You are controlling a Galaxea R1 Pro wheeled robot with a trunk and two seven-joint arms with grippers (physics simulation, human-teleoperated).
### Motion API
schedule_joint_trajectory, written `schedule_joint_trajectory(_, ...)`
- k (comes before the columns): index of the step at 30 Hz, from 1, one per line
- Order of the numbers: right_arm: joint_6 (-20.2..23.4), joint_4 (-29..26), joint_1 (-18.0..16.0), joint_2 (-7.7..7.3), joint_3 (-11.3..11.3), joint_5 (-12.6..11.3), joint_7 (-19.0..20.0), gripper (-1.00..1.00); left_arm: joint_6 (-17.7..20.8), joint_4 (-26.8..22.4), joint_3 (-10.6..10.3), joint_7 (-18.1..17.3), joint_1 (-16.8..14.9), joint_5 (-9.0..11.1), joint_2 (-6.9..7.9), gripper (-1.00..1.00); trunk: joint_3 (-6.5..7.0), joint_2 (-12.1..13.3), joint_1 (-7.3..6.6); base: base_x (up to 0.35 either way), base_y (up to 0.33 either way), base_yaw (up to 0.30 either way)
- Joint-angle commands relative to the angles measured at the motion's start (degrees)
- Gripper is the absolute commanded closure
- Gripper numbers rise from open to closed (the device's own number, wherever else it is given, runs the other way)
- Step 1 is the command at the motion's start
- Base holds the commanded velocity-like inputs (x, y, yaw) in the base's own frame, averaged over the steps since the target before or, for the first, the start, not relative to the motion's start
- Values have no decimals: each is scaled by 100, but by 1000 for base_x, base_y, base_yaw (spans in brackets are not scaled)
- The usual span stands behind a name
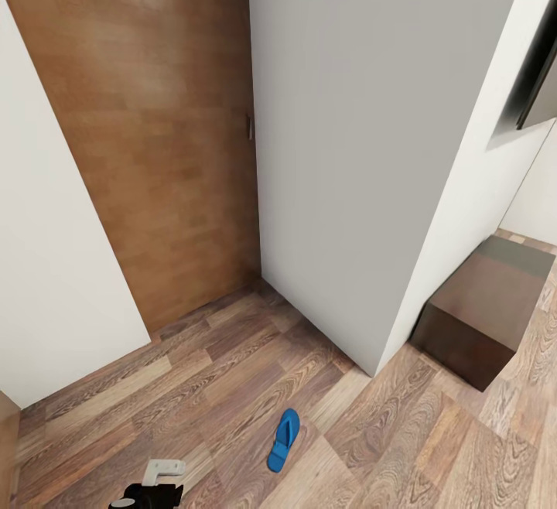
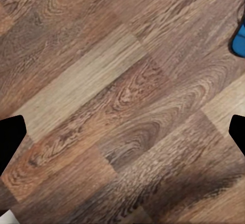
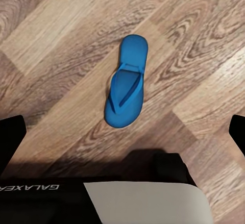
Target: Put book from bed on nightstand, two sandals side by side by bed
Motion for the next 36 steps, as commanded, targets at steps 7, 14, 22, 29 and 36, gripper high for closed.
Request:
schedule_joint_trajectory(7, -1, -14, -12, 23, -40, 0, -4, -100, 44, -62, 4, -28, -27, -1, 2, -100, -131, -285, 154, 0, 0, 0)
schedule_joint_trajectory(14, 0, -10, -37, 22, -37, 1, 32, -100, 183, -334, 0, -34, -34, 14, 2, -100, -257, -565, 308, 0, 0, 0)
schedule_joint_trajectory(22, 1, -13, -88, 26, -33, 2, 55, -100, 576, -740, 8, -35, -35, 29, 2, -100, -400, -886, 483, 0, 0, 0)
schedule_joint_trajectory(29, 41, -11, -239, 23, -37, 5, 16, -100, 988, -1103, 28, -31, -32, 29, -10, -100, -526, -1167, 637, 0, 0, 0)
schedule_joint_trajectory(36, 72, -2, -517, 10, -50, 6, -20, -100, 1038, -1176, 47, -16, -27, 28, -20, -100, -652, -1448, 791, 0, 0, 0)
